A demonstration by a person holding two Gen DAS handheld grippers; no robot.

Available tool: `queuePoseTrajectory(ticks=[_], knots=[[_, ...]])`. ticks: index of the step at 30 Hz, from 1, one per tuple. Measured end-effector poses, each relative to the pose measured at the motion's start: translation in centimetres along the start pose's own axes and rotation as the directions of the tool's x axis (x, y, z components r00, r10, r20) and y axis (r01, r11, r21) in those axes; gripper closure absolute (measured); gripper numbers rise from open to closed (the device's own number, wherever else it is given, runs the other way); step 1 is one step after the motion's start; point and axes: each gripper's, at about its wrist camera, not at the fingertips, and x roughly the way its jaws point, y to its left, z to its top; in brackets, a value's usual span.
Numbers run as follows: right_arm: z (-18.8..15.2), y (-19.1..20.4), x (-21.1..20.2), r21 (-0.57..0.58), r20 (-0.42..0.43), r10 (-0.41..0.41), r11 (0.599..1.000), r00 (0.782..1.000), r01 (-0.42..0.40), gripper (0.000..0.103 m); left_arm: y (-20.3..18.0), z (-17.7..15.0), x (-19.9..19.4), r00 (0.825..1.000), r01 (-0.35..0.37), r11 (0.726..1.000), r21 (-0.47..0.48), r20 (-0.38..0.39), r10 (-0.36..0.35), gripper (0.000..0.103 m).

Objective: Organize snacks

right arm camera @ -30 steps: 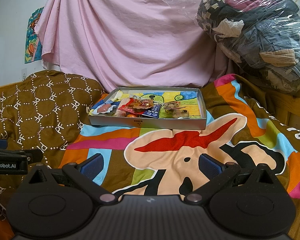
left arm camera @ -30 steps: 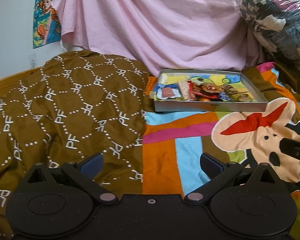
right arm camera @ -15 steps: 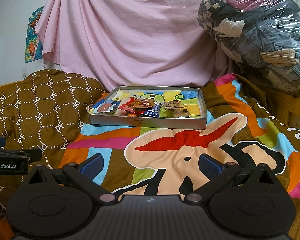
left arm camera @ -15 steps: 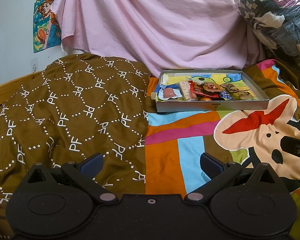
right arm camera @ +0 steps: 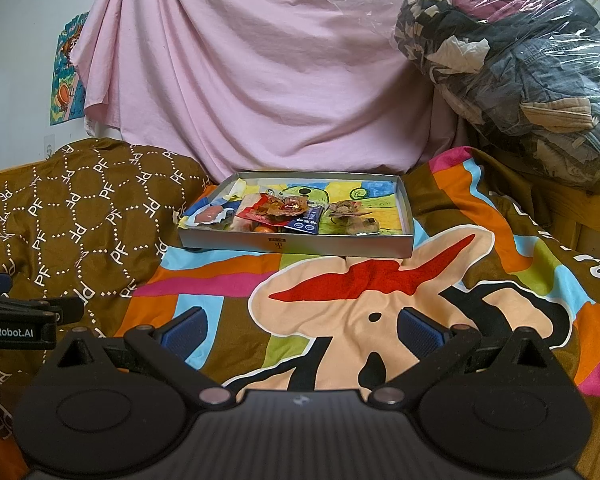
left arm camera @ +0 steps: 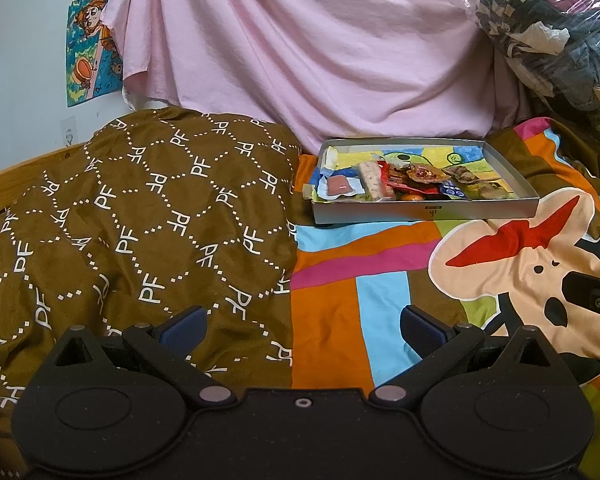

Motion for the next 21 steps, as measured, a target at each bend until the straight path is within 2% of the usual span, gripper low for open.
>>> queuePoseTrajectory(ticks=[21], knots=[[-0.49,0.21,-0.04,0.001,-0.006,0.000,1.000,1.000,0.000,0.000,-0.07,0.07,0.00,1.000,0.007,1.000,0.006,-0.002,-0.007,0.001]])
